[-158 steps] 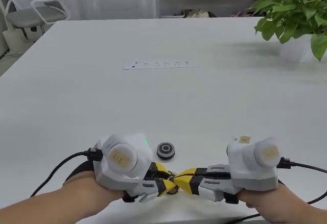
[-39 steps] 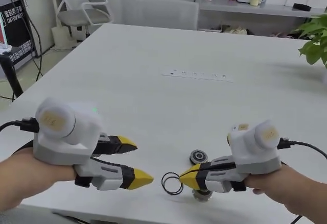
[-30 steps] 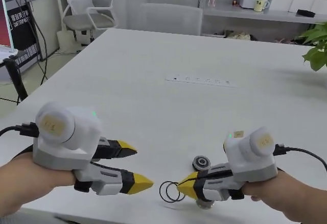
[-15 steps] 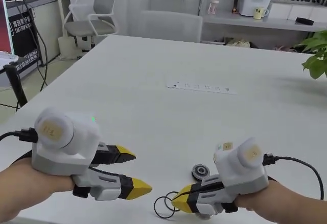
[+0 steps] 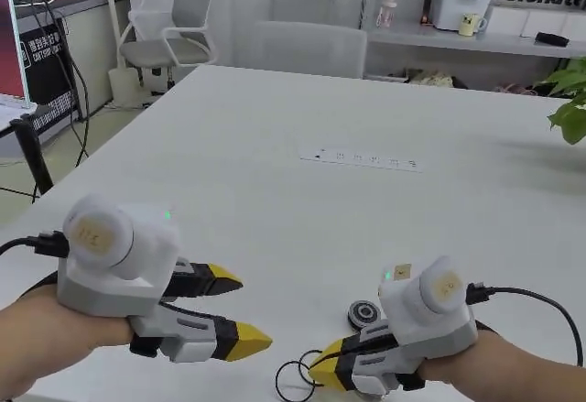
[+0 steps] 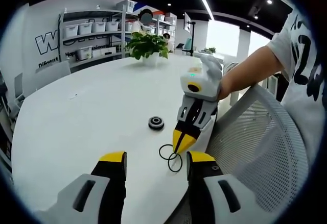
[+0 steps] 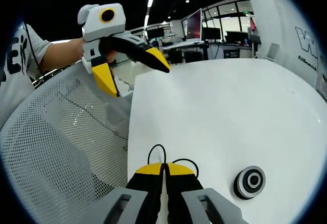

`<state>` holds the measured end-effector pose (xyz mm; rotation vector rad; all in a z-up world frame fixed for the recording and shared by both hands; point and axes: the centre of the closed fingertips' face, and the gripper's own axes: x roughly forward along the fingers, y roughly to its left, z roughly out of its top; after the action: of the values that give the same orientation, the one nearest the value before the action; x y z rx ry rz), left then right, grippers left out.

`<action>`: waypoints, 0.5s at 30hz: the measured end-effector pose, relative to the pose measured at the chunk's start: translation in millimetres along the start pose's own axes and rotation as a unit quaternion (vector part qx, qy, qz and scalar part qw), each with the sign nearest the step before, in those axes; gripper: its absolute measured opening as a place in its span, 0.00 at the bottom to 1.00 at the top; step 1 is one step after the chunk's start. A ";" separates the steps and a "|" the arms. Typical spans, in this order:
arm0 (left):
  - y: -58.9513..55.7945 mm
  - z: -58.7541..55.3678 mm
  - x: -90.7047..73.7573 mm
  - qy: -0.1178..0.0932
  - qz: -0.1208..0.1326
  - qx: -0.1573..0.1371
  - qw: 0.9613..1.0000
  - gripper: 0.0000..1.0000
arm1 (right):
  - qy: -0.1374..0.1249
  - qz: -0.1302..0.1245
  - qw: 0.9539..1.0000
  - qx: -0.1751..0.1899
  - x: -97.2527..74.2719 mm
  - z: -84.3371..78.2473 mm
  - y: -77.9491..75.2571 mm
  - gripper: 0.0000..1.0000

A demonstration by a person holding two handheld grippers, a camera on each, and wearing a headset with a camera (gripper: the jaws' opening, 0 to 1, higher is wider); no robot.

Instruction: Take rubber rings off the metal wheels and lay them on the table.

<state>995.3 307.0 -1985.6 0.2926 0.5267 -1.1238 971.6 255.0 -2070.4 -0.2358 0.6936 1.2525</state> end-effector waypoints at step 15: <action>0.6 0.6 5.9 0.005 -0.004 -0.001 1.000 0.45 | -0.015 -0.011 1.000 0.011 -4.3 0.5 -8.1 0.06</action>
<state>997.9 302.4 -1988.3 0.2941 0.5379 -1.1293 978.6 249.3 -2069.1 -0.2052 0.6781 1.2242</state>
